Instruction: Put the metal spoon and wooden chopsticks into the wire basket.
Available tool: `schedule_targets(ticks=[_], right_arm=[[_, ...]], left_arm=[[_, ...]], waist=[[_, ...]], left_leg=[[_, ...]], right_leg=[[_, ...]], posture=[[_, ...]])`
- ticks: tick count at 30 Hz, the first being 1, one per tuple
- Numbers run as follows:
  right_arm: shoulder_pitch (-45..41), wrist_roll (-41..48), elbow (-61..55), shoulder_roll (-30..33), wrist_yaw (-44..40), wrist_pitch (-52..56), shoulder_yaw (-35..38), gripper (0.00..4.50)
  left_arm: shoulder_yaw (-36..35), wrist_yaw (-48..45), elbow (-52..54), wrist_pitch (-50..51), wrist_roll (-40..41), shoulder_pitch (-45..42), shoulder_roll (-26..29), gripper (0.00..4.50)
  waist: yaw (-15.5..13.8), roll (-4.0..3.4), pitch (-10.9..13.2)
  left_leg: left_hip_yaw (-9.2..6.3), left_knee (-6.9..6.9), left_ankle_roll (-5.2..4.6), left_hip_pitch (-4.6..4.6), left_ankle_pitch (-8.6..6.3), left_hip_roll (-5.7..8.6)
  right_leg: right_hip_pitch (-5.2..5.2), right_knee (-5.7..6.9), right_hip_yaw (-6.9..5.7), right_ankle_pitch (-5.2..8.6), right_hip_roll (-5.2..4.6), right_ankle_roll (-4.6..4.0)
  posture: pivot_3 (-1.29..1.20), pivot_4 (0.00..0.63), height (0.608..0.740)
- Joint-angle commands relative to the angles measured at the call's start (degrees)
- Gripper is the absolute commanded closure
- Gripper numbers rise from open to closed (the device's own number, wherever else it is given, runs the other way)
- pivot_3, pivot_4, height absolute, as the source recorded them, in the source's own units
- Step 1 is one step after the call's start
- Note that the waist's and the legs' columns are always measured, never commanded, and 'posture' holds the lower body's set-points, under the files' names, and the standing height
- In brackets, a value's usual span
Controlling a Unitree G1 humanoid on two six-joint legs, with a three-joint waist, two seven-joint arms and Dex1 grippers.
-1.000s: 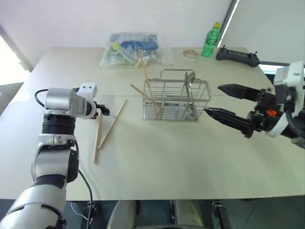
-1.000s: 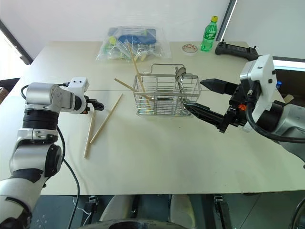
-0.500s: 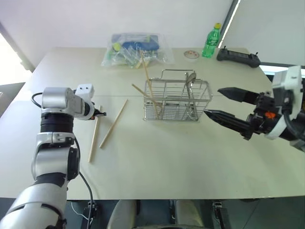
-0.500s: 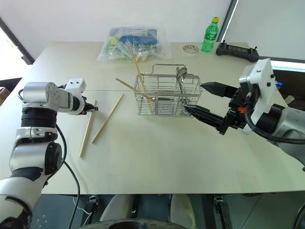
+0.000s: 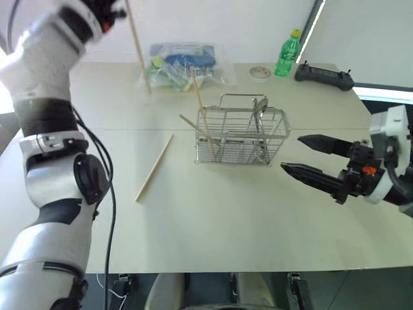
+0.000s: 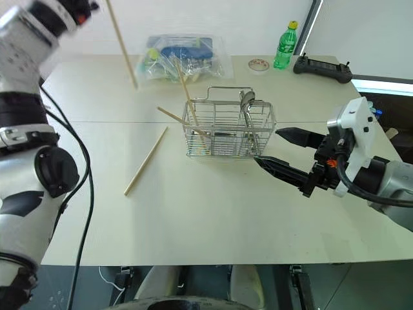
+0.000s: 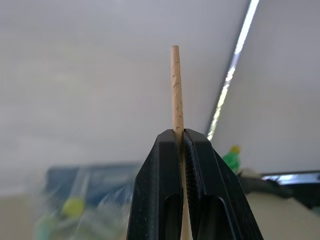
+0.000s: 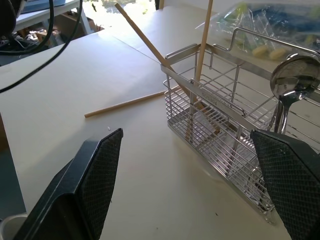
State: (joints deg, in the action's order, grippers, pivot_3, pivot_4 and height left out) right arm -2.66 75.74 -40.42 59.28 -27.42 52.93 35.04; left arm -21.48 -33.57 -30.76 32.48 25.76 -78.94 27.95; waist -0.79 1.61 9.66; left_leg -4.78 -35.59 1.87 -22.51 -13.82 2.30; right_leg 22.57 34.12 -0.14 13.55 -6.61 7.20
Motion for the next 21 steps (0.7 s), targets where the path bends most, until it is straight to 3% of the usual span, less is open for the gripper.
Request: schedule_targets(ticks=[1, 11, 20, 21], right_arm=[[0.01, 1.57, -1.68, 0.01, 2.29, -1.4, 1.99, 0.28], [1.42, 6.07, -4.38, -1.44, 10.53, -3.89, 2.72, 0.28], [2.62, 10.13, -3.82, -0.84, 15.12, -5.64, 4.67, 0.28], [2.47, 10.34, -3.53, -0.74, 15.38, -5.8, 4.71, 0.28]], left_arm=[[1.43, -3.36, 2.27, -2.57, 2.86, -2.82, -2.34, 4.48], [8.61, -5.94, 6.51, -3.74, 4.32, 3.99, -16.23, 4.48], [12.33, -8.17, 7.74, -7.91, 3.03, 11.12, -19.13, 4.48], [12.39, -8.86, 8.84, -7.05, 3.92, 12.11, -19.42, 4.15]], waist=[[-0.11, -0.01, -0.01], [0.23, -0.04, -0.01], [-0.02, -0.06, -0.02], [-0.01, -0.06, -0.03]], left_leg=[[-0.02, -0.02, 0.0, 0.03, 0.0, 0.01], [-0.03, -0.41, -0.06, 0.07, -0.01, -0.05], [-0.05, -0.38, -0.1, 0.01, -0.02, -0.05], [-0.04, -0.38, -0.11, 0.02, -0.03, -0.05]], right_leg=[[-0.05, 0.01, -0.02, -0.02, 0.01, 0.06], [-0.26, 0.03, -0.02, 0.0, 0.12, 0.09], [-0.2, 0.01, -0.02, -0.04, 0.24, 0.13], [-0.23, -0.01, -0.02, -0.03, 0.21, 0.13]], posture=[[0.0, 0.15, 0.721], [0.0, 0.15, 0.721], [0.0, 0.15, 0.721], [0.0, 0.15, 0.721]])
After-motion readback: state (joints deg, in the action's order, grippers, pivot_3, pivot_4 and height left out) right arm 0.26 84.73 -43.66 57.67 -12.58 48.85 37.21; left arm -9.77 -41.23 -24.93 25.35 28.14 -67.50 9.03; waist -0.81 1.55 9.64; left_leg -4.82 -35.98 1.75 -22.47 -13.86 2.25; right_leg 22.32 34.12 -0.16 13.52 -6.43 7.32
